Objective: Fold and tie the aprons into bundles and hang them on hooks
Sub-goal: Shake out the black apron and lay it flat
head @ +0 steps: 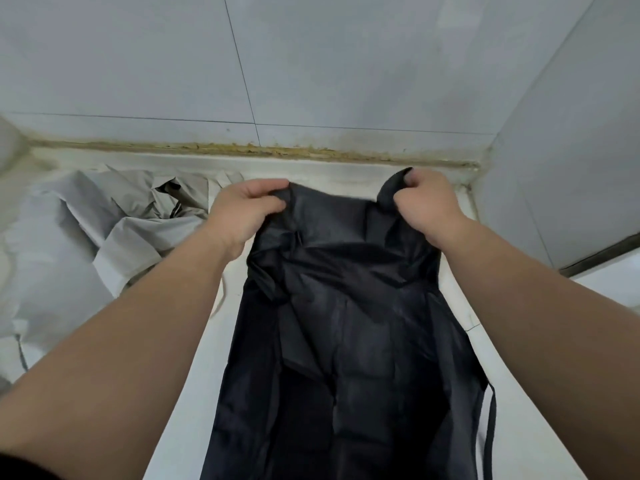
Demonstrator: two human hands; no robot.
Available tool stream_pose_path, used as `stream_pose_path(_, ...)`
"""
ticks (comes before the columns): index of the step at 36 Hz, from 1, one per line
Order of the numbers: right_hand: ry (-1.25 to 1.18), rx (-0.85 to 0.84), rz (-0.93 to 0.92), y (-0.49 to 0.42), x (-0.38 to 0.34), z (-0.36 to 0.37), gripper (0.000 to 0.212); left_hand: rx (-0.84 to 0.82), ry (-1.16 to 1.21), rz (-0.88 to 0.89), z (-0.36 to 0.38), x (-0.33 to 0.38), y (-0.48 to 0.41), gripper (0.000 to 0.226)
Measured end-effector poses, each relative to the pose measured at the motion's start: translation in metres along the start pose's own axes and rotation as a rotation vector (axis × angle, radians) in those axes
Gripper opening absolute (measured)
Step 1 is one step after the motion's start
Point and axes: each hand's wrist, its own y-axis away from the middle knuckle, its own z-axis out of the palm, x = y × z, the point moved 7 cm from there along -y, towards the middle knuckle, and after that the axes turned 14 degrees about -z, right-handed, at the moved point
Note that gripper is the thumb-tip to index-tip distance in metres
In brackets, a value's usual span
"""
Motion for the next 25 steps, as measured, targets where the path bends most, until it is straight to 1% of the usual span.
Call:
stream_pose_path(1,0.059,0.072,-0.069,-0.002,-0.005,-0.008,0.026,0.065,-0.021,0.079,-0.004,0.007,0.0,0.036)
stream_pose_path(3,0.134,0.209,-0.237,-0.002,-0.019,-0.019,0.014,0.23,-0.106,0.284,-0.012,0.024,0.005,0.039)
stream_pose_path(4,0.111,0.292,-0.316,-0.001,-0.025,-0.023,0.013,0.333,-0.186,0.42,-0.016,0.034,0.012,0.04)
stream_pose_path(6,-0.007,0.46,-0.419,0.004,-0.032,-0.031,0.023,0.498,-0.396,0.676,-0.018,0.047,0.023,0.042)
stream_pose_path(7,-0.048,0.503,-0.429,0.005,-0.032,-0.033,0.025,0.531,-0.509,0.737,-0.016,0.048,0.021,0.046)
stream_pose_path(8,-0.05,0.499,-0.406,0.003,-0.029,-0.032,0.027,0.52,-0.623,0.732,-0.013,0.044,0.014,0.053)
stream_pose_path(9,-0.007,0.446,-0.345,-0.001,-0.021,-0.027,0.031,0.478,-0.738,0.673,-0.01,0.037,0.003,0.062)
stream_pose_path(10,0.063,0.346,-0.249,-0.008,-0.009,-0.02,0.037,0.418,-0.843,0.562,-0.006,0.026,-0.008,0.074)
stream_pose_path(11,0.133,0.219,-0.115,-0.013,0.006,-0.012,0.045,0.369,-0.919,0.414,-0.004,0.013,-0.018,0.084)
stream_pose_path(12,0.185,0.105,0.014,-0.015,0.019,-0.004,0.053,0.338,-0.968,0.272,-0.004,0.002,-0.022,0.09)
stream_pose_path(13,0.21,0.039,0.099,-0.013,0.026,0.0,0.056,0.318,-0.998,0.187,-0.004,-0.007,-0.025,0.092)
stream_pose_path(14,0.212,0.018,0.123,-0.011,0.027,0.003,0.057,0.306,-1.029,0.163,-0.004,-0.011,-0.024,0.091)
stream_pose_path(17,0.18,0.009,0.018,-0.004,0.018,0.011,0.06,0.3,-1.088,0.139,-0.006,-0.022,-0.02,0.076)
stream_pose_path(20,0.185,-0.036,-0.054,0.01,0.007,0.024,0.053,0.347,-0.995,0.024,-0.018,-0.038,-0.009,0.055)
stream_pose_path(22,0.161,-0.055,-0.069,0.023,0.003,0.033,0.044,0.339,-0.943,-0.073,-0.023,-0.054,0.001,0.049)
stream_pose_path(23,0.14,-0.07,-0.08,0.031,0.001,0.04,0.041,0.327,-0.915,-0.11,-0.027,-0.062,0.007,0.042)
stream_pose_path(25,0.072,-0.12,-0.082,0.049,0.001,0.059,0.035,0.303,-0.833,-0.159,-0.031,-0.078,0.017,0.019)
